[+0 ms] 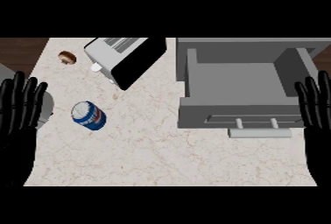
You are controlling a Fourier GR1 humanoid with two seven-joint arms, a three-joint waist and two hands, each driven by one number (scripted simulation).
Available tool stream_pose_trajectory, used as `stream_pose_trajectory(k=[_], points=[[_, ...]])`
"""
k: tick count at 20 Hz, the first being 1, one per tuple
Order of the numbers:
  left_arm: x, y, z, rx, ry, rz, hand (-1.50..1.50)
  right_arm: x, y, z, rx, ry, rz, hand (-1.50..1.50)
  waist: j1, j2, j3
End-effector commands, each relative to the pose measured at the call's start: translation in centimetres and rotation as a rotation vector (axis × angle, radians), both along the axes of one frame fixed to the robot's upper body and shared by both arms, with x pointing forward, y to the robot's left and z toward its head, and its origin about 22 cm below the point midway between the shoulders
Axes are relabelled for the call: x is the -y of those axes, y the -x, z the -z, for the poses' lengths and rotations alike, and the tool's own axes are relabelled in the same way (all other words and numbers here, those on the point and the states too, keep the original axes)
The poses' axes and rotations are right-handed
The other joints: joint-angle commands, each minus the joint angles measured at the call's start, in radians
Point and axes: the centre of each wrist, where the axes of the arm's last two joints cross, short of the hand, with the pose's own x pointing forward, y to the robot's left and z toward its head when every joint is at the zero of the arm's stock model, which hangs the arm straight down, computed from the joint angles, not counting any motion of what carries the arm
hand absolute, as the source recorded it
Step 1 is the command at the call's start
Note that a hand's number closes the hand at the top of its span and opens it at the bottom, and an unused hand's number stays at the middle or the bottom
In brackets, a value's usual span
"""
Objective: Pick up the can, place it into the drawer and close the drawer
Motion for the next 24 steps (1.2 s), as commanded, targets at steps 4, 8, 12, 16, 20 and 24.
stream_pose_trajectory(k=[4, 8, 12, 16, 20, 24], points=[[-2.8, -3.6, -0.7, -0.001, 0.042, -0.038, -1.5, 0.5, 1.4, -0.9, -0.013, 0.028, -0.058, -1.5, -0.005, -0.028, -0.006], [-3.7, -2.8, 2.6, -0.352, 0.04, -0.209, -1.5, 1.0, 1.0, 2.5, -0.275, -0.053, 0.17, -1.5, -0.01, -0.022, -0.006], [-3.3, -1.6, 1.7, -0.409, 0.027, -0.22, -1.5, 2.3, 1.2, 0.6, -0.305, -0.046, 0.197, -1.5, 0.002, -0.029, -0.006], [-4.0, -0.1, -0.3, -0.408, 0.032, -0.229, -1.5, 5.9, 3.3, 1.9, -0.293, -0.043, 0.2, -1.5, 0.0, -0.029, -0.006], [-3.3, 1.3, -1.5, -0.408, 0.034, -0.235, -1.5, 7.3, 6.4, 3.2, -0.295, -0.03, 0.187, -1.5, -0.003, -0.03, -0.005], [-4.9, 1.6, -2.2, -0.415, 0.039, -0.231, -1.5, 8.5, 7.0, 2.6, -0.277, -0.043, 0.191, -1.5, -0.003, -0.029, -0.006]])
